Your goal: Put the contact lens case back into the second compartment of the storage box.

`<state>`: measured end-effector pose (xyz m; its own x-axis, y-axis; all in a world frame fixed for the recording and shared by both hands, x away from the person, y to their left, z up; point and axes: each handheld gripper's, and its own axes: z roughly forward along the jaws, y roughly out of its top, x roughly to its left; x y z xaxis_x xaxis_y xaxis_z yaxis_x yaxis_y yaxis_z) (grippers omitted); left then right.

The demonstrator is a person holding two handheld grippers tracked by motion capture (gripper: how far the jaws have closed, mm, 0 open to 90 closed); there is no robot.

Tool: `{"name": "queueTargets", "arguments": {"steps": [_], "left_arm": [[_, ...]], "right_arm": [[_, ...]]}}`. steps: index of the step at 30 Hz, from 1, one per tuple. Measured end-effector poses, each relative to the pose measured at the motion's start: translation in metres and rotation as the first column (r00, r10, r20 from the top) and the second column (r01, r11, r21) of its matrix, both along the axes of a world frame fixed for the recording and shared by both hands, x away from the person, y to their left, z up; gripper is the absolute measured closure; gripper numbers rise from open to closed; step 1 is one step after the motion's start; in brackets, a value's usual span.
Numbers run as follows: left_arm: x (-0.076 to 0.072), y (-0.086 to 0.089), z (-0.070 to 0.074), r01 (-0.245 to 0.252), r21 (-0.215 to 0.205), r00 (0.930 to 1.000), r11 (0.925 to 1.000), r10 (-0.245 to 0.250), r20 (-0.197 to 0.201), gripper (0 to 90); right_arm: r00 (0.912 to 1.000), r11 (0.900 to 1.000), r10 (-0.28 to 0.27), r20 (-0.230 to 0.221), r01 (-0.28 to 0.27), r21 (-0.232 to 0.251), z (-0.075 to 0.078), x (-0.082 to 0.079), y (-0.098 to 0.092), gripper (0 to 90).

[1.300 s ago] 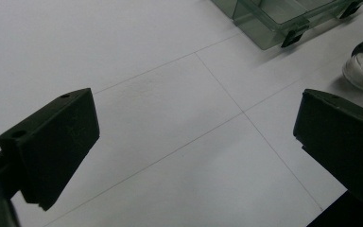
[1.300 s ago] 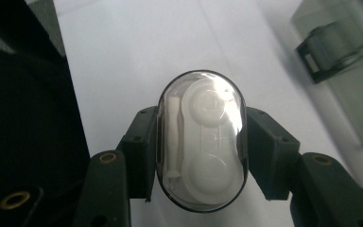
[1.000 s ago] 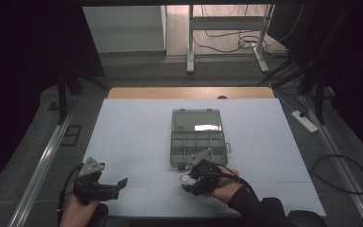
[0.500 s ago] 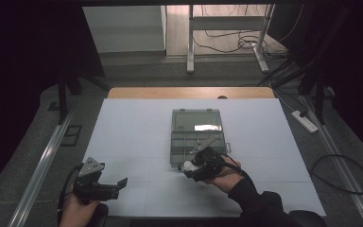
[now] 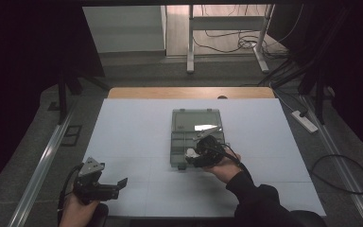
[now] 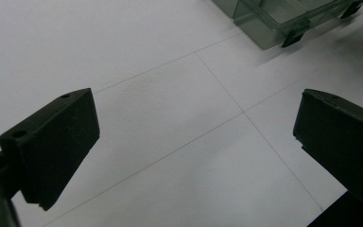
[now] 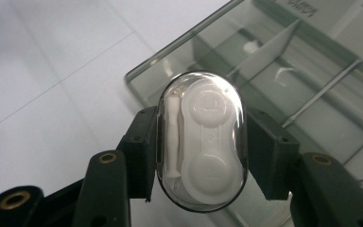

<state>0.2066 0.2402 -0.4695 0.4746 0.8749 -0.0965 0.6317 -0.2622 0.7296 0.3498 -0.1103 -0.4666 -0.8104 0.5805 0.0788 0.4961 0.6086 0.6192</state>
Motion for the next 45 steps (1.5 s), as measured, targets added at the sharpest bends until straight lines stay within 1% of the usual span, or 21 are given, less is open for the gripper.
{"name": "queueTargets", "arguments": {"steps": [8, 12, 15, 19, 23, 27, 32, 36, 40, 42, 45], "left_arm": [[0.0, 0.0, 0.0, 0.0, 0.001, 1.0, 1.0, 0.0, 0.0, 1.1], [0.0, 0.0, 0.0, 0.001, 0.001, 1.0, 1.0, -0.001, 0.0, 1.1], [0.0, 0.0, 0.0, 0.001, 0.002, 1.0, 1.0, -0.001, 0.0, 1.1], [0.0, 0.0, 0.0, 0.001, 0.003, 1.0, 1.0, -0.001, -0.001, 1.1], [0.0, 0.0, 0.0, 0.002, 0.002, 1.0, 1.0, -0.002, -0.001, 1.1], [0.0, 0.0, 0.0, 0.002, 0.001, 1.0, 1.0, -0.002, -0.001, 1.1], [0.0, 0.0, 0.0, 0.002, 0.002, 1.0, 1.0, -0.002, 0.0, 1.1], [0.0, 0.0, 0.0, 0.002, 0.002, 1.0, 1.0, -0.002, -0.001, 1.1], [0.0, 0.0, 0.0, 0.003, 0.002, 1.0, 1.0, -0.003, -0.001, 1.1], [0.0, 0.0, 0.0, 0.003, 0.003, 1.0, 1.0, -0.003, -0.001, 1.1], [0.0, 0.0, 0.0, 0.003, 0.004, 1.0, 1.0, -0.003, 0.0, 1.1]], "right_arm": [[0.9985, 0.999, -0.049, 0.023, 0.049, 0.0, -0.002, 0.013, 0.003, 49.2], [0.9973, 0.998, -0.068, 0.028, 0.068, 0.006, -0.001, 0.02, 0.005, 49.2], [0.9962, 0.996, -0.083, 0.027, 0.082, 0.02, -0.001, 0.025, 0.006, 49.2], [0.9943, 0.995, -0.101, 0.034, 0.101, 0.018, -0.001, 0.032, 0.008, 49.2], [0.9931, 0.994, -0.112, 0.035, 0.111, 0.018, -0.001, 0.038, 0.011, 49.2], [0.9914, 0.992, -0.124, 0.042, 0.123, 0.027, -0.003, 0.044, 0.014, 49.2], [0.9884, 0.99, -0.142, 0.053, 0.141, 0.02, -0.007, 0.052, 0.016, 49.2], [0.986, 0.988, -0.157, 0.057, 0.155, 0.024, -0.01, 0.058, 0.016, 49.1], [0.9846, 0.986, -0.164, 0.06, 0.163, 0.026, -0.014, 0.061, 0.016, 49.1], [0.9838, 0.985, -0.171, 0.054, 0.17, 0.029, -0.015, 0.062, 0.016, 49.1], [0.9837, 0.985, -0.171, 0.055, 0.17, 0.022, -0.017, 0.062, 0.018, 49.1]]}}
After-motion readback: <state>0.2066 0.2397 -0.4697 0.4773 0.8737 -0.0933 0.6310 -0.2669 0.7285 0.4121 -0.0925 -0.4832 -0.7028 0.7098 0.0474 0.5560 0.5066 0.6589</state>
